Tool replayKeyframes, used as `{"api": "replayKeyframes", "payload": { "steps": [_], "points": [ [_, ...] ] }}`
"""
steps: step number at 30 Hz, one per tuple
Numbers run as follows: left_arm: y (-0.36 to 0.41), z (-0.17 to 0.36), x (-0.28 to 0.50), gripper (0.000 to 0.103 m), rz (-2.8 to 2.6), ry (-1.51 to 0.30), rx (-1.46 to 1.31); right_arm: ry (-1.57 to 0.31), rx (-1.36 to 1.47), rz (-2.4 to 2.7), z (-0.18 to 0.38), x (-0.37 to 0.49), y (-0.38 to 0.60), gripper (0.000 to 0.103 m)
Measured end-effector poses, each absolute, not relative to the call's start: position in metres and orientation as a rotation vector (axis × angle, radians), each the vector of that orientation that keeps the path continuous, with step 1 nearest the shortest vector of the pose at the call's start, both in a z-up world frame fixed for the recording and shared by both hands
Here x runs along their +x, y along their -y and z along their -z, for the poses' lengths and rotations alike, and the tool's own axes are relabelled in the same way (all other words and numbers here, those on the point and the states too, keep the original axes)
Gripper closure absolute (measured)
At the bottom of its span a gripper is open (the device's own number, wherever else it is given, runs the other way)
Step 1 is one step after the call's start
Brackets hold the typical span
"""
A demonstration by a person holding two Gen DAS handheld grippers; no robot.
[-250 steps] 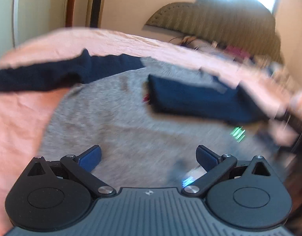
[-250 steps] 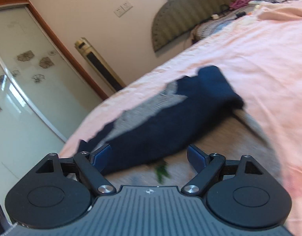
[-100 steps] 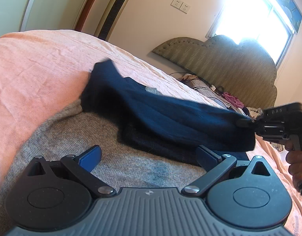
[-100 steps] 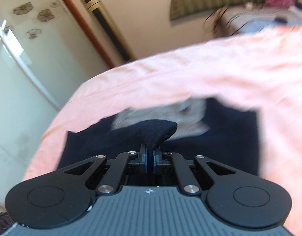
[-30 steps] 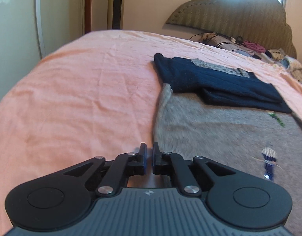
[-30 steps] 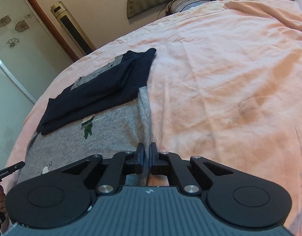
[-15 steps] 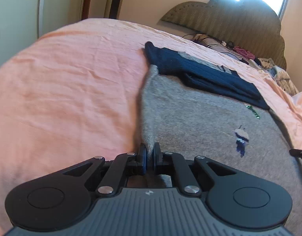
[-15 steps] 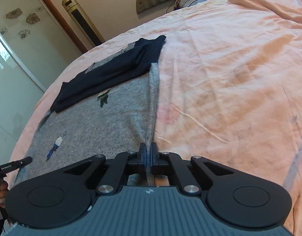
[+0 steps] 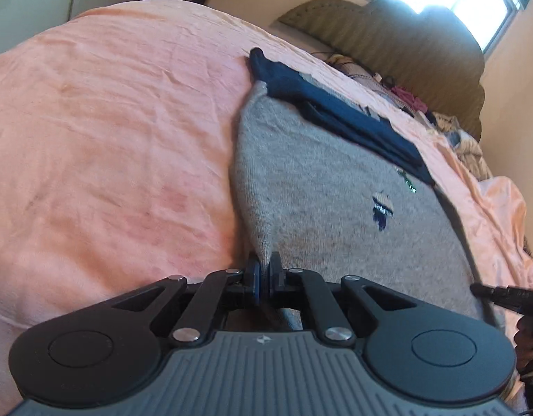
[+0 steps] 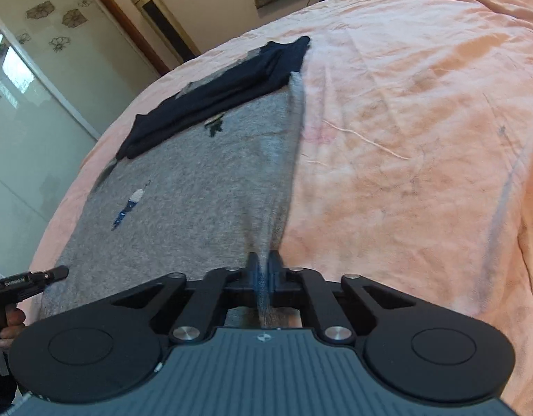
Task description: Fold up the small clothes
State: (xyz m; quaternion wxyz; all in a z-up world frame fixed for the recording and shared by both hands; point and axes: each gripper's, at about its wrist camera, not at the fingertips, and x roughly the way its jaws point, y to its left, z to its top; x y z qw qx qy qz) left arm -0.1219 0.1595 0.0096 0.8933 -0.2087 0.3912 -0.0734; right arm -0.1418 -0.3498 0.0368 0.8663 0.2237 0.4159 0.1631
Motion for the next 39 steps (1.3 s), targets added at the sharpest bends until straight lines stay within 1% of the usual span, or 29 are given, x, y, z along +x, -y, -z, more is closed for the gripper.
{"api": "replayKeyframes", "payload": {
  "steps": [3,5,6,7,8,9,10,11,12,13,14,16,17,18,19,20,24,28,29,30,31,32,33,34,35,36,37,38,39],
  "points": [
    [-0.164,-0.027,-0.138,0.099,0.136,-0.747,-0.343,-0.851,0.485,-0.307,-0.037,-0.151,0.361,0.097],
    [-0.164,-0.030,-0.148,0.099,0.162,-0.755,-0.306,-0.848,0.510,-0.311,-0.033,-0.156,0.365,0.097],
    [-0.165,-0.027,-0.151,0.099,0.183,-0.789,-0.322,-0.854,0.540,-0.310,-0.032,-0.159,0.367,0.095],
    [-0.167,-0.023,-0.154,0.097,0.202,-0.826,-0.352,-0.864,0.578,-0.324,-0.032,-0.163,0.369,0.090],
    [-0.170,-0.018,-0.158,0.091,0.218,-0.864,-0.394,-0.872,0.611,-0.348,-0.033,-0.169,0.372,0.075],
    [-0.173,-0.013,-0.163,0.085,0.235,-0.892,-0.443,-0.874,0.639,-0.381,-0.035,-0.176,0.374,0.057],
    [-0.176,-0.011,-0.170,0.074,0.254,-0.881,-0.493,-0.880,0.653,-0.404,-0.036,-0.183,0.375,0.048],
    [-0.180,-0.009,-0.177,0.059,0.277,-0.873,-0.546,-0.898,0.656,-0.426,-0.038,-0.192,0.375,0.040],
    [-0.182,-0.007,-0.182,0.050,0.304,-0.870,-0.591,-0.920,0.651,-0.446,-0.039,-0.200,0.374,0.038],
    [-0.183,-0.006,-0.186,0.034,0.333,-0.869,-0.648,-0.941,0.652,-0.464,-0.039,-0.206,0.372,0.037],
    [-0.182,-0.004,-0.188,0.028,0.349,-0.865,-0.690,-0.959,0.665,-0.486,-0.038,-0.212,0.370,0.037],
    [-0.174,-0.002,-0.188,0.030,0.350,-0.855,-0.708,-0.962,0.687,-0.513,-0.035,-0.220,0.364,0.037],
    [-0.169,-0.002,-0.186,0.055,0.340,-0.851,-0.680,-0.959,0.677,-0.504,-0.035,-0.221,0.361,0.044],
    [-0.165,0.000,-0.180,0.083,0.330,-0.894,-0.653,-0.975,0.659,-0.482,-0.035,-0.220,0.359,0.075],
    [-0.163,0.004,-0.173,0.096,0.309,-0.944,-0.644,-1.003,0.644,-0.453,-0.032,-0.218,0.358,0.092],
    [-0.165,0.004,-0.172,0.096,0.303,-0.939,-0.653,-0.996,0.640,-0.444,-0.031,-0.219,0.360,0.094],
    [-0.175,-0.021,-0.189,0.096,0.293,-0.871,-0.512,-0.944,0.641,-0.374,-0.038,-0.235,0.388,0.094],
    [-0.176,-0.008,-0.197,0.093,0.313,-0.935,-0.474,-0.962,0.714,-0.415,-0.022,-0.236,0.394,0.094],
    [-0.178,-0.006,-0.201,0.091,0.314,-0.924,-0.498,-0.958,0.730,-0.418,-0.022,-0.237,0.394,0.087],
    [-0.180,-0.005,-0.203,0.086,0.319,-0.918,-0.532,-0.947,0.755,-0.434,-0.023,-0.239,0.395,0.071],
    [-0.183,-0.005,-0.205,0.071,0.336,-0.915,-0.580,-0.931,0.778,-0.461,-0.025,-0.242,0.396,0.060],
    [-0.186,-0.002,-0.206,0.049,0.361,-0.902,-0.645,-0.921,0.786,-0.486,-0.026,-0.244,0.395,0.042],
    [-0.187,0.001,-0.206,0.038,0.381,-0.884,-0.704,-0.924,0.777,-0.504,-0.028,-0.244,0.391,0.032],
    [-0.183,0.003,-0.205,0.025,0.391,-0.863,-0.746,-0.929,0.759,-0.507,-0.030,-0.242,0.384,0.030],
    [-0.176,0.002,-0.202,0.025,0.381,-0.849,-0.734,-0.933,0.748,-0.510,-0.030,-0.239,0.379,0.030],
    [-0.168,-0.001,-0.199,0.026,0.373,-0.838,-0.691,-0.941,0.735,-0.510,-0.032,-0.235,0.373,0.034],
    [-0.161,-0.004,-0.195,0.034,0.359,-0.828,-0.641,-0.956,0.707,-0.501,-0.033,-0.231,0.367,0.042],
    [-0.156,-0.005,-0.191,0.084,0.352,-0.833,-0.600,-0.991,0.671,-0.488,-0.032,-0.226,0.362,0.080],
    [-0.152,-0.004,-0.184,0.094,0.340,-0.873,-0.565,-1.026,0.636,-0.475,-0.030,-0.223,0.358,0.094]
  ]
}}
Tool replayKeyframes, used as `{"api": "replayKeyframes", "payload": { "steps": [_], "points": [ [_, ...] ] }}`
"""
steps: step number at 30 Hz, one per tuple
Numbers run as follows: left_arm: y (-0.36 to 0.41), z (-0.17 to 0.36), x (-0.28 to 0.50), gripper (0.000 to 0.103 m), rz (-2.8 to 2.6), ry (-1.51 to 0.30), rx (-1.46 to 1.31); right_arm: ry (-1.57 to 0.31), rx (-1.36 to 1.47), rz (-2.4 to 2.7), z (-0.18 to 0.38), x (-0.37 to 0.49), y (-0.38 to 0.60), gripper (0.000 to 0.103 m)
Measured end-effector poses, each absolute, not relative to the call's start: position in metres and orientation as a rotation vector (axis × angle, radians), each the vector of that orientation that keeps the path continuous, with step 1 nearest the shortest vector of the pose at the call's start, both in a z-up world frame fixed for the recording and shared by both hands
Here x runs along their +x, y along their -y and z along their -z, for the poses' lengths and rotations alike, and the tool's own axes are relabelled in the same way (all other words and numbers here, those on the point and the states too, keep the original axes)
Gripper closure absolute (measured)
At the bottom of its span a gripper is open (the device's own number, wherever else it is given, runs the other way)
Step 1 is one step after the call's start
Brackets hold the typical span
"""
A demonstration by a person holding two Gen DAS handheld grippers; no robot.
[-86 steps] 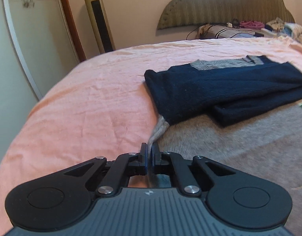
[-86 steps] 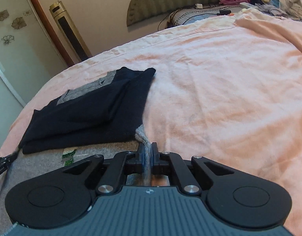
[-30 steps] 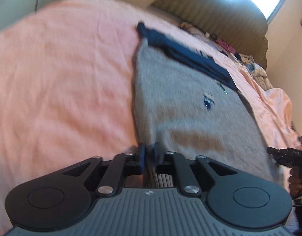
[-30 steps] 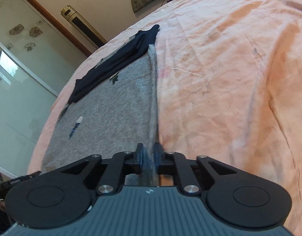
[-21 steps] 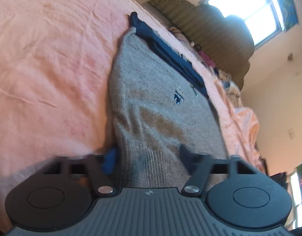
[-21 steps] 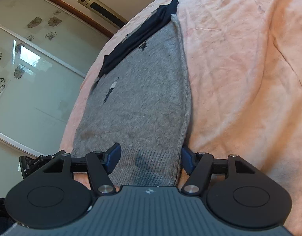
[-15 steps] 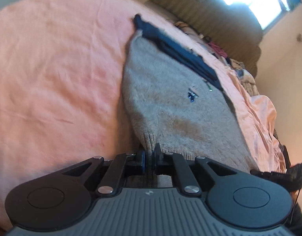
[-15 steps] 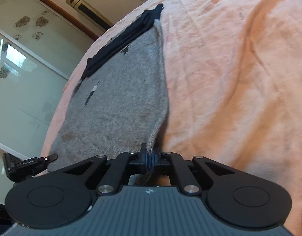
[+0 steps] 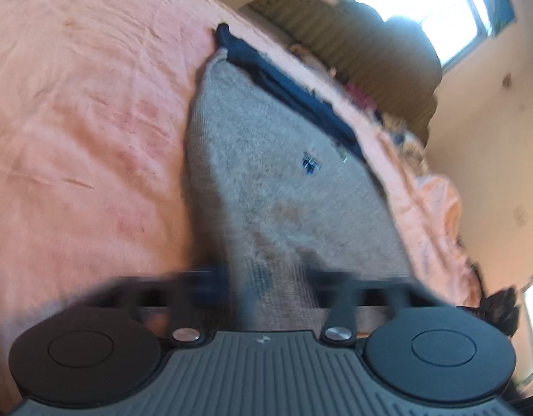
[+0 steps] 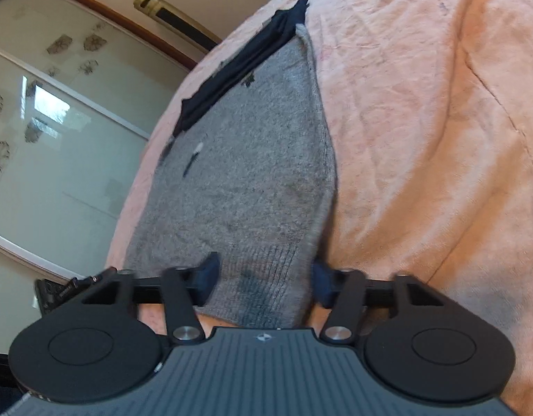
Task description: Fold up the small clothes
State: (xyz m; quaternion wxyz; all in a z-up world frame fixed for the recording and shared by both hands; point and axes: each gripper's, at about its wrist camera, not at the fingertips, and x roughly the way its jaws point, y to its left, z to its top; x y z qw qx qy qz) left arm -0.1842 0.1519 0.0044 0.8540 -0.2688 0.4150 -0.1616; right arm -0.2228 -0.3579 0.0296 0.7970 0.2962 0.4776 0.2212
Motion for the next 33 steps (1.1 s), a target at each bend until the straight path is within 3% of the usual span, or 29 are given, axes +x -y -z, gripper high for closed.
{"api": "replayKeyframes", "payload": {
  "steps": [6,11,14,16,18,19,20,21,22,24,29,31,33],
  "points": [
    [-0.169,-0.048,-0.215,0.096,0.338,-0.733,-0.419,-0.881,0.615,-0.482,-0.066,-0.252,0.383,0.094],
    [-0.162,-0.015,-0.211,0.096,0.260,-0.891,-0.321,-0.985,0.609,-0.442,-0.028,-0.250,0.380,0.096],
    [-0.163,-0.020,-0.211,0.091,0.247,-0.874,-0.305,-0.990,0.642,-0.427,-0.028,-0.245,0.382,0.096],
    [-0.171,-0.037,-0.213,0.090,0.227,-0.834,-0.294,-0.995,0.610,-0.398,-0.040,-0.242,0.384,0.086],
    [-0.175,-0.065,-0.206,0.081,0.159,-0.739,-0.209,-0.916,0.580,-0.328,-0.064,-0.232,0.390,0.064],
    [-0.173,-0.077,-0.196,0.067,0.131,-0.681,-0.170,-0.862,0.558,-0.313,-0.076,-0.221,0.390,0.063],
    [-0.168,-0.086,-0.185,0.044,0.115,-0.627,-0.149,-0.825,0.540,-0.311,-0.085,-0.208,0.387,0.063],
    [-0.158,-0.093,-0.167,0.030,0.103,-0.575,-0.134,-0.782,0.521,-0.304,-0.093,-0.185,0.380,0.063],
    [-0.144,-0.096,-0.148,0.024,0.099,-0.533,-0.120,-0.755,0.504,-0.297,-0.097,-0.164,0.369,0.063],
    [-0.111,-0.090,-0.100,0.024,0.094,-0.516,-0.073,-0.725,0.475,-0.331,-0.097,-0.111,0.341,0.063],
    [-0.050,-0.034,0.020,0.026,0.047,-0.699,0.054,-0.812,0.329,-0.225,-0.054,0.011,0.276,0.059],
    [-0.056,-0.006,0.037,0.023,-0.006,-0.755,0.114,-0.748,0.195,-0.170,-0.040,0.021,0.269,0.063],
    [-0.079,0.002,0.025,0.022,0.038,-0.682,0.080,-0.700,0.158,-0.184,-0.031,0.011,0.283,0.067]
  ]
}}
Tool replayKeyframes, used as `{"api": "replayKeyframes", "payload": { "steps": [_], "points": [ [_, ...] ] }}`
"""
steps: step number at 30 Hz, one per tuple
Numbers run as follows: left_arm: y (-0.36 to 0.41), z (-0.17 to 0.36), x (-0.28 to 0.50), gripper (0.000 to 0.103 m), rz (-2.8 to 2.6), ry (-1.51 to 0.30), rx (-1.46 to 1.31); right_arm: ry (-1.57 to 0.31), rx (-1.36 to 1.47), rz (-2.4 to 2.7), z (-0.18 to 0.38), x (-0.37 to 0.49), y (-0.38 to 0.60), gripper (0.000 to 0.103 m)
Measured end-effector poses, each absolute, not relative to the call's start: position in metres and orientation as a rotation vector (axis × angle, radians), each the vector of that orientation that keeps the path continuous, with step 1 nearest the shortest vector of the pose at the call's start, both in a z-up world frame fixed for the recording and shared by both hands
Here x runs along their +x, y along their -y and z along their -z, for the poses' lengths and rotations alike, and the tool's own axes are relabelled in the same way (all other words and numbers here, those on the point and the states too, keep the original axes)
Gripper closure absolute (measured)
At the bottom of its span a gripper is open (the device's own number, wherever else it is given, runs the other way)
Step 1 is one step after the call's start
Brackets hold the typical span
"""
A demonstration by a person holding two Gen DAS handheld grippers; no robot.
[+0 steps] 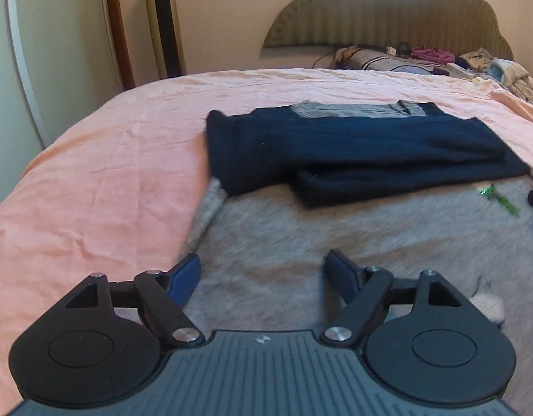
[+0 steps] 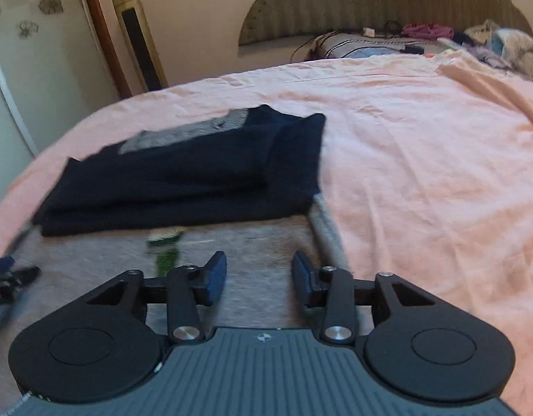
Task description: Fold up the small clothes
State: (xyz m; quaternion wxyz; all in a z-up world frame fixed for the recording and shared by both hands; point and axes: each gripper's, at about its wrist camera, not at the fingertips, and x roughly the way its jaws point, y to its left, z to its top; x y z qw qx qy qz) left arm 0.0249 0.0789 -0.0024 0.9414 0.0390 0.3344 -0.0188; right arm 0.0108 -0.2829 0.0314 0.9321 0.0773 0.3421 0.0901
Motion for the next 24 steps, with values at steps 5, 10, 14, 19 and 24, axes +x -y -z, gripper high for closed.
{"api": "replayKeyframes", "payload": {
  "steps": [5,10,14,19,24],
  "points": [
    [-0.096,0.000,0.018,0.022,0.002,-0.675,0.102,-0.673,0.215,-0.196,-0.028,0.000,0.309,0.084],
    [-0.074,-0.029,-0.009,0.024,-0.037,-0.635,0.138,-0.668,0.156,-0.105,-0.067,-0.017,0.287,0.048],
    [-0.031,-0.024,-0.016,0.024,0.078,-0.669,0.138,-0.683,0.123,-0.240,-0.061,-0.020,0.240,0.022],
    [-0.050,-0.006,-0.032,0.021,0.066,-0.672,0.165,-0.694,0.003,-0.184,-0.029,-0.031,0.243,0.007],
    [-0.091,-0.011,-0.052,0.020,-0.023,-0.712,0.093,-0.741,0.001,-0.070,-0.037,-0.045,0.268,0.006]
  ]
}}
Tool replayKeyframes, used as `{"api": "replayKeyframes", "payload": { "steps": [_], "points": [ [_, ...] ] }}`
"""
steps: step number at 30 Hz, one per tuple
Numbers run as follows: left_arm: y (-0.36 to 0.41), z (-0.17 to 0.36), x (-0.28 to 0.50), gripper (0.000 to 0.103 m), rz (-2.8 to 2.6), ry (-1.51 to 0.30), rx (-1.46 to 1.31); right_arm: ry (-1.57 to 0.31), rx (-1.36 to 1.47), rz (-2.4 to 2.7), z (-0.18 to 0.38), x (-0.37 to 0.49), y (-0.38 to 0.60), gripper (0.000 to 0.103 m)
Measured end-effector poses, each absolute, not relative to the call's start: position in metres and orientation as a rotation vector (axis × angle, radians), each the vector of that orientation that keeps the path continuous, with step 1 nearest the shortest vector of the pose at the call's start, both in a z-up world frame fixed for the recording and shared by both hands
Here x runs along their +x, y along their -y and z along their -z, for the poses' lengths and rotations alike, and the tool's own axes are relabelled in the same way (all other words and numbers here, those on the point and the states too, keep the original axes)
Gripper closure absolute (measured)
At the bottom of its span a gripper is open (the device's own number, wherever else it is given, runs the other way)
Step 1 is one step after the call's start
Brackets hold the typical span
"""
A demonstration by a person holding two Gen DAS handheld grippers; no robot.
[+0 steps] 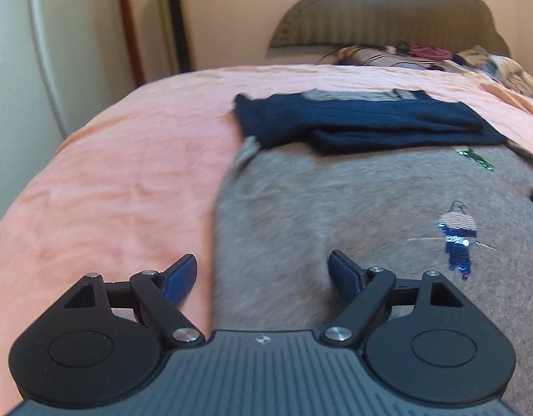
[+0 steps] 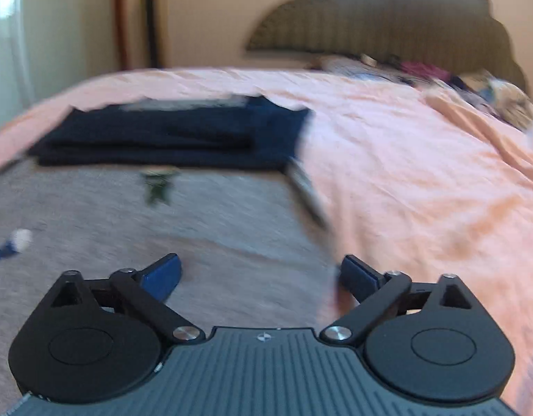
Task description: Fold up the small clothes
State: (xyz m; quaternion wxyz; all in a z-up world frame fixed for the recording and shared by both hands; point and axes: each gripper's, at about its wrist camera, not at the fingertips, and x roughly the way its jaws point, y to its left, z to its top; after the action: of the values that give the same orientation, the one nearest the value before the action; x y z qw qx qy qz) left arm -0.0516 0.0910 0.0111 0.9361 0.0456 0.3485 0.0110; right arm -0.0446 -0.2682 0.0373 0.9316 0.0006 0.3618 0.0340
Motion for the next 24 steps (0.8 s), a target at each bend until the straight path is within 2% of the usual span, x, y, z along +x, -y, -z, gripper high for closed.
{"api": "replayKeyframes", "payload": {
  "steps": [2,4,5,9,10,11,16,18,20,22,24],
  "points": [
    [-0.083,-0.021,-0.060,0.020,-0.051,-0.716,0.084,-0.726,0.013,-0.069,-0.053,-0.059,0.259,0.020],
    [-0.067,-0.032,-0.075,0.020,0.036,-0.684,0.040,-0.688,0.045,-0.146,-0.068,-0.077,0.243,0.014],
    [-0.057,-0.034,-0.081,0.020,0.076,-0.676,0.031,-0.685,0.056,-0.182,-0.070,-0.084,0.234,0.007],
    [-0.023,-0.012,-0.095,0.019,0.150,-0.744,0.123,-0.764,-0.048,-0.252,-0.050,-0.102,0.205,0.006],
    [-0.029,-0.006,-0.101,0.018,0.153,-0.718,0.121,-0.782,-0.079,-0.234,-0.040,-0.108,0.207,0.005],
    [-0.038,-0.003,-0.108,0.015,0.145,-0.704,0.120,-0.720,-0.071,-0.246,-0.035,-0.121,0.218,0.000],
    [-0.084,-0.021,-0.108,0.014,0.089,-0.710,0.069,-0.773,-0.055,-0.215,-0.043,-0.129,0.252,0.000],
    [-0.103,-0.040,-0.086,0.014,0.065,-0.661,0.003,-0.778,-0.028,-0.238,-0.059,-0.110,0.255,0.007],
    [-0.124,-0.055,-0.046,0.014,0.028,-0.647,-0.125,-0.718,0.060,-0.262,-0.079,-0.082,0.265,0.007],
    [-0.143,-0.060,0.002,0.014,-0.017,-0.649,-0.264,-0.680,0.156,-0.256,-0.094,-0.034,0.279,0.008],
    [-0.153,-0.056,0.051,0.015,-0.056,-0.669,-0.337,-0.674,0.209,-0.210,-0.100,0.019,0.291,0.015]
  ]
}}
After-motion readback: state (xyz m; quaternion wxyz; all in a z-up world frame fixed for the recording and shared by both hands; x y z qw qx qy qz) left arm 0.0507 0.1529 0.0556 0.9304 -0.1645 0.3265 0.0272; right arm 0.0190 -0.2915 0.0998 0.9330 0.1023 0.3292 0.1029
